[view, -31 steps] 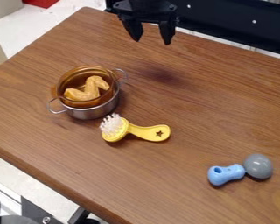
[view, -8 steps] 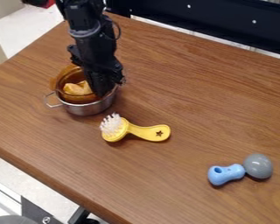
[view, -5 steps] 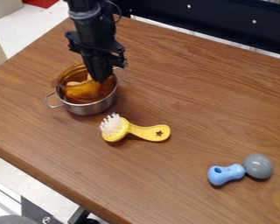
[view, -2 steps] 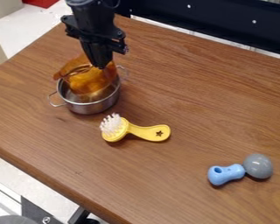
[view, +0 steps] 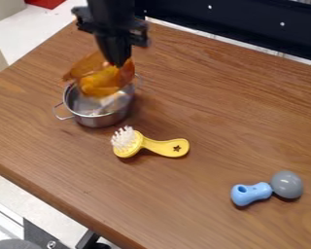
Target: Sacar la taza amarillo transparente de la olla de plata y colocarla en la parte superior central de la mesa
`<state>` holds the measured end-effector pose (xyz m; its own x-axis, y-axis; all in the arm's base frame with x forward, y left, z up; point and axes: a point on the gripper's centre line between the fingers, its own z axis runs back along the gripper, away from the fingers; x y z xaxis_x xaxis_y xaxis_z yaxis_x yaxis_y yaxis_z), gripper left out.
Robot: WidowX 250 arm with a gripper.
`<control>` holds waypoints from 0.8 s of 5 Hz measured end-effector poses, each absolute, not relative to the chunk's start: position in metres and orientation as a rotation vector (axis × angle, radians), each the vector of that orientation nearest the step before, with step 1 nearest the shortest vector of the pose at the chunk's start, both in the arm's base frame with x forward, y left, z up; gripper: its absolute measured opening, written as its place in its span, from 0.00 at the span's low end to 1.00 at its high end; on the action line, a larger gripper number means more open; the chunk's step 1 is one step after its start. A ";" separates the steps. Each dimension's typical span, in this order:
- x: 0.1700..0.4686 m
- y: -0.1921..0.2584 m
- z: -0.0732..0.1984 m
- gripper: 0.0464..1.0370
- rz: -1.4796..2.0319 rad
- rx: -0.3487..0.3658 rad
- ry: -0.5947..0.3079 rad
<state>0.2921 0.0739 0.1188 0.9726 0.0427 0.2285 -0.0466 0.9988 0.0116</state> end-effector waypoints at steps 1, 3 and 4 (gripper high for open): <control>0.297 0.067 0.125 0.01 0.061 0.019 -0.228; 0.315 0.030 0.132 0.01 0.082 0.031 -0.206; 0.322 0.007 0.129 0.01 0.087 0.034 -0.211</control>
<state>0.3224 0.0068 0.1295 0.9741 0.0829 0.2104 -0.0900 0.9956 0.0243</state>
